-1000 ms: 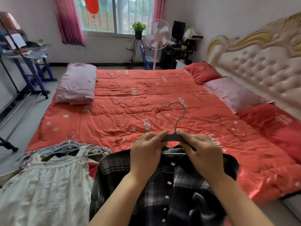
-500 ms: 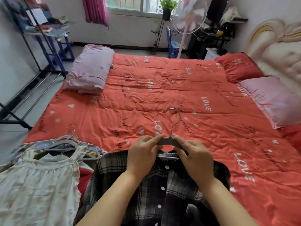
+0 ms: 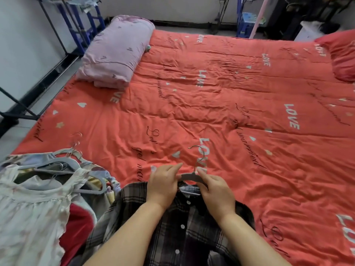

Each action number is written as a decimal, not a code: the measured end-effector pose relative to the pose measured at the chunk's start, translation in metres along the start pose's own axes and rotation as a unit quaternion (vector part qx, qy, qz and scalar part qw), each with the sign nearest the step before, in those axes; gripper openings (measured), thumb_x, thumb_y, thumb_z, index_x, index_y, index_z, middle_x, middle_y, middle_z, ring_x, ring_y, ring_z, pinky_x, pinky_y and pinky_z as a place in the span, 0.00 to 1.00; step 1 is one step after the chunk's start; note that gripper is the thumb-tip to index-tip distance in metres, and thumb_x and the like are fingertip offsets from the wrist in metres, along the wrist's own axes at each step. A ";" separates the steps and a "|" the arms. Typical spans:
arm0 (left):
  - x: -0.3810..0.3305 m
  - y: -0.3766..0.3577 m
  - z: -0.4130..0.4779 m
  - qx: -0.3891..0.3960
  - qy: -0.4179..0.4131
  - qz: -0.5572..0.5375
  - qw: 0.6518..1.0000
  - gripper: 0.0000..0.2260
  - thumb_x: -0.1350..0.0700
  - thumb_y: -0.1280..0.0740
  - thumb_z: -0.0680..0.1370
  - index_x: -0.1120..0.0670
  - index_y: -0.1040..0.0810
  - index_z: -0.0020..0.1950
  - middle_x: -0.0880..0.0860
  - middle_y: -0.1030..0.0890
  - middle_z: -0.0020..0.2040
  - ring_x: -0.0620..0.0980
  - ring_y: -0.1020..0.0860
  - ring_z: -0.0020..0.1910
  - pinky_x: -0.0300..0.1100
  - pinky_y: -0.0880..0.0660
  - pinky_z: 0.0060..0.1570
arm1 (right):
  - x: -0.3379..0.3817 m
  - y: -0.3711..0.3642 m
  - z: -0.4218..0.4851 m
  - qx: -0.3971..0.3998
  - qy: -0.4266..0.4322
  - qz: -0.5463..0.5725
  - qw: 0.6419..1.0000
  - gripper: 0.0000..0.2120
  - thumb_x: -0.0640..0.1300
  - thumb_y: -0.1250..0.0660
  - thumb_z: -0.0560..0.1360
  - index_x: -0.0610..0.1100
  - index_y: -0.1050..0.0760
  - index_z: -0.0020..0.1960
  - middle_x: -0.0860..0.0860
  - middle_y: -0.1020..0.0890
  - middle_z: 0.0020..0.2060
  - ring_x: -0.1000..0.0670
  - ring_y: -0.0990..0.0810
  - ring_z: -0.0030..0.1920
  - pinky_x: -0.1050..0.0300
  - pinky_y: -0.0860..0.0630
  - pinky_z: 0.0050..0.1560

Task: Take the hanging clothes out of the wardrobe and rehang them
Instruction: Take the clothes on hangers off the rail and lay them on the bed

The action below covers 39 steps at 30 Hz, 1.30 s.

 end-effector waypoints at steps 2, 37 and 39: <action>0.018 -0.020 -0.001 0.065 0.079 0.036 0.994 0.21 0.55 0.34 0.76 0.51 0.30 0.69 0.49 0.25 0.64 0.51 0.29 0.64 0.50 0.33 0.63 | -0.011 -0.023 0.006 0.045 0.001 0.015 0.999 0.27 0.45 0.34 0.75 0.55 0.36 0.71 0.55 0.25 0.61 0.52 0.31 0.64 0.58 0.32 0.61; 0.007 0.319 -0.289 0.018 0.290 0.209 0.934 0.22 0.44 0.40 0.77 0.46 0.36 0.70 0.47 0.30 0.66 0.49 0.31 0.64 0.42 0.36 0.62 | 0.273 0.054 -0.172 0.217 0.242 -0.108 0.940 0.21 0.44 0.37 0.76 0.50 0.32 0.68 0.52 0.27 0.63 0.48 0.31 0.64 0.55 0.32 0.63; 0.012 0.351 -0.333 -0.019 0.318 0.212 0.924 0.22 0.44 0.40 0.77 0.46 0.36 0.71 0.47 0.30 0.67 0.49 0.32 0.65 0.42 0.36 0.62 | 0.314 0.048 -0.201 0.213 0.289 -0.097 0.928 0.20 0.46 0.36 0.75 0.52 0.31 0.67 0.53 0.25 0.60 0.49 0.28 0.62 0.53 0.30 0.62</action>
Point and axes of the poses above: each hand's wrist, its own z-axis towards the middle knuckle, its own y-axis out of the back of the hand, x = y × z, the point moved 3 cm from there along z, towards the middle knuckle
